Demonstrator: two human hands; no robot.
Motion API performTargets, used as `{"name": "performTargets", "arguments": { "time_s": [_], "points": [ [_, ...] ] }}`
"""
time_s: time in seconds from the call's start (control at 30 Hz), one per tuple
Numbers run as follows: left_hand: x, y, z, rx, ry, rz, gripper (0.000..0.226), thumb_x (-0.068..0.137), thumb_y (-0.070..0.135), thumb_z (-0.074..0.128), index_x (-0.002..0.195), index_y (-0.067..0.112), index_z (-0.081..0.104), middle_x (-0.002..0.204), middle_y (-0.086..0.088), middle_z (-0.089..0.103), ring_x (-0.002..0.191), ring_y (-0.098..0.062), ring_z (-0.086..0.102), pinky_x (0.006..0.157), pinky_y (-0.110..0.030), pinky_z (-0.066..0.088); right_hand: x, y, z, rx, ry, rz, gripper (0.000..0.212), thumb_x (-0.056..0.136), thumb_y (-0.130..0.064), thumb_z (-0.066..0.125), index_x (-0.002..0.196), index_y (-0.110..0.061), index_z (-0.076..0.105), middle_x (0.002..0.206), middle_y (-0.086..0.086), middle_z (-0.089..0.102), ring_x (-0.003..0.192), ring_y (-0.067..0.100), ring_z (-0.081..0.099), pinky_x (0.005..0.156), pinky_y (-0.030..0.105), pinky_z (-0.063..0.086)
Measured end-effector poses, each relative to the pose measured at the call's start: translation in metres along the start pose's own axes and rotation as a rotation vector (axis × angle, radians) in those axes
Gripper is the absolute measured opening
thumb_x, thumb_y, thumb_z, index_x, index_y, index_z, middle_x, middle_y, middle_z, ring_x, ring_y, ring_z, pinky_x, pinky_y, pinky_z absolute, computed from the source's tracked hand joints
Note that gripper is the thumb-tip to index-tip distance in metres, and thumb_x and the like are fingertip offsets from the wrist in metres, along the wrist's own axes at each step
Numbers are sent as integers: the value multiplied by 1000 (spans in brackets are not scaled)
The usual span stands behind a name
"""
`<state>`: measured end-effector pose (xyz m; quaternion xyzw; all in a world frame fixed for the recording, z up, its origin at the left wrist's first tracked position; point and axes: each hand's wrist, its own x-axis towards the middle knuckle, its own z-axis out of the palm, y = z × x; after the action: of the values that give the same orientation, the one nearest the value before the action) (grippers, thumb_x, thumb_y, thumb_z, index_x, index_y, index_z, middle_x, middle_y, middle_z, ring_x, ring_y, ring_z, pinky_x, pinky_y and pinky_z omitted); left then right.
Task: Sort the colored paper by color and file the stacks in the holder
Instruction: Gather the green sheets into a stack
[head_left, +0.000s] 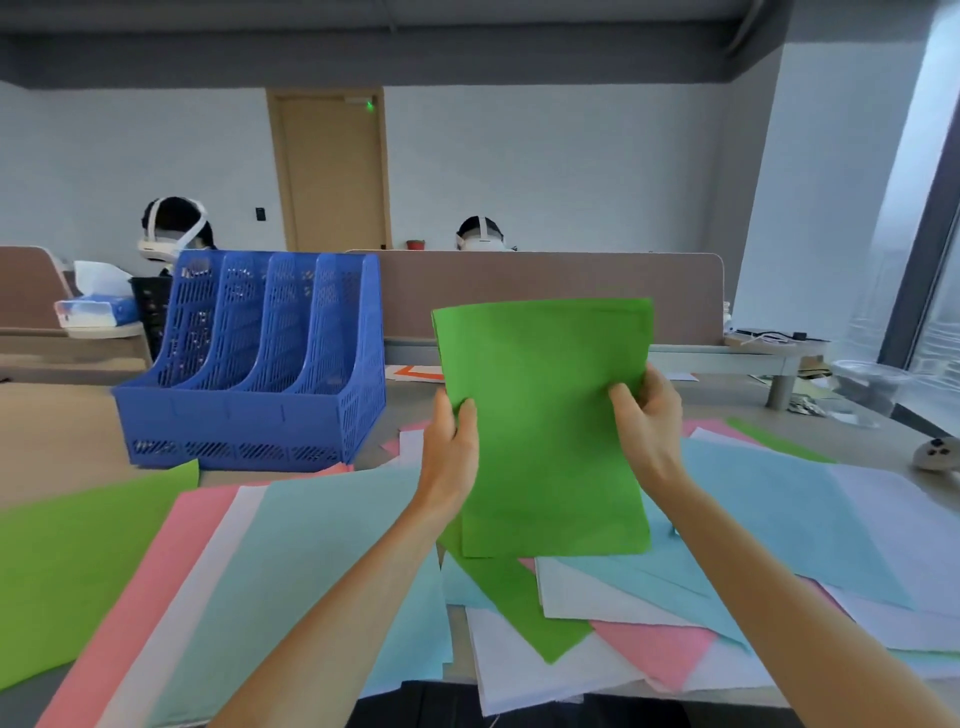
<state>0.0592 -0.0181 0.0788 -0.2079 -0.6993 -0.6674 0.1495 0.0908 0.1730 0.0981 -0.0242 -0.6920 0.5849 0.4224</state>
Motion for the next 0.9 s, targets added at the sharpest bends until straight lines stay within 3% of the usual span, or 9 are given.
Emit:
{"name": "performTargets", "arguments": {
  "time_s": [0.07, 0.13, 0.2, 0.27, 0.33, 0.5, 0.57, 0.7, 0.9],
  "points": [
    [7, 13, -14, -6, 58, 12, 39, 103, 23, 34, 142, 17, 33, 142, 10, 39, 121, -3, 41, 107, -23, 24, 3, -20, 14, 12, 2, -47, 18, 87, -2, 48, 84, -18, 57, 72, -3, 57, 63, 9, 47, 60, 26, 42],
    [15, 22, -39, -2, 125, 51, 20, 100, 21, 37, 114, 11, 46, 96, -2, 55, 83, -14, 50, 85, -35, 39, 4, -42, 33, 53, -22, -95, 17, 85, -3, 48, 78, -18, 51, 68, -3, 50, 61, 9, 41, 55, 24, 36],
    [18, 27, -71, -9, 200, 44, 10, 99, 19, 39, 96, 10, 41, 74, 0, 39, 63, -12, 35, 67, -33, 33, 4, -58, 58, 99, -47, -134, 16, 83, -3, 48, 73, -15, 48, 66, -2, 45, 60, 9, 37, 52, 22, 32],
    [10, 29, -107, 26, 249, 17, 13, 100, 21, 40, 102, 8, 43, 77, 0, 43, 66, -13, 37, 67, -33, 33, 0, -67, 93, 142, -79, -118, 5, 81, -8, 49, 77, -6, 51, 68, 1, 47, 63, 10, 39, 55, 25, 33],
    [-2, 23, -146, 101, 282, -36, 17, 100, 23, 42, 109, 10, 47, 89, -1, 51, 78, -15, 45, 76, -34, 36, -8, -70, 135, 186, -138, -81, 16, 78, -16, 50, 82, 0, 54, 72, 4, 52, 66, 13, 44, 59, 28, 37],
    [-32, 4, -254, 228, 398, -221, 38, 89, 36, 48, 122, 17, 56, 117, 3, 63, 110, -16, 56, 105, -44, 40, -49, -68, 252, 111, -364, 86, 21, 68, -28, 50, 75, -10, 58, 70, 4, 57, 66, 17, 50, 62, 31, 41],
    [-45, 7, -293, 241, 416, -296, 37, 94, 32, 46, 128, 17, 53, 121, 2, 62, 111, -18, 57, 103, -43, 43, -70, -67, 297, 62, -470, 142, 14, 66, -27, 49, 67, -13, 52, 69, 4, 53, 65, 19, 47, 59, 31, 38],
    [-64, 0, -363, 212, 429, -446, 24, 100, 24, 43, 122, 15, 41, 102, 1, 57, 87, -13, 57, 75, -32, 47, -108, -57, 371, 40, -624, 273, 14, 80, -10, 47, 67, -15, 44, 69, 1, 47, 63, 19, 43, 54, 26, 34],
    [-88, -45, -443, 295, 416, -601, 39, 82, 40, 58, 117, 23, 54, 113, -1, 66, 96, -16, 67, 86, -43, 54, -150, -31, 441, -103, -729, 345, 20, 84, -5, 42, 67, -14, 38, 68, 5, 43, 65, 22, 42, 56, 28, 31]
  ]
}}
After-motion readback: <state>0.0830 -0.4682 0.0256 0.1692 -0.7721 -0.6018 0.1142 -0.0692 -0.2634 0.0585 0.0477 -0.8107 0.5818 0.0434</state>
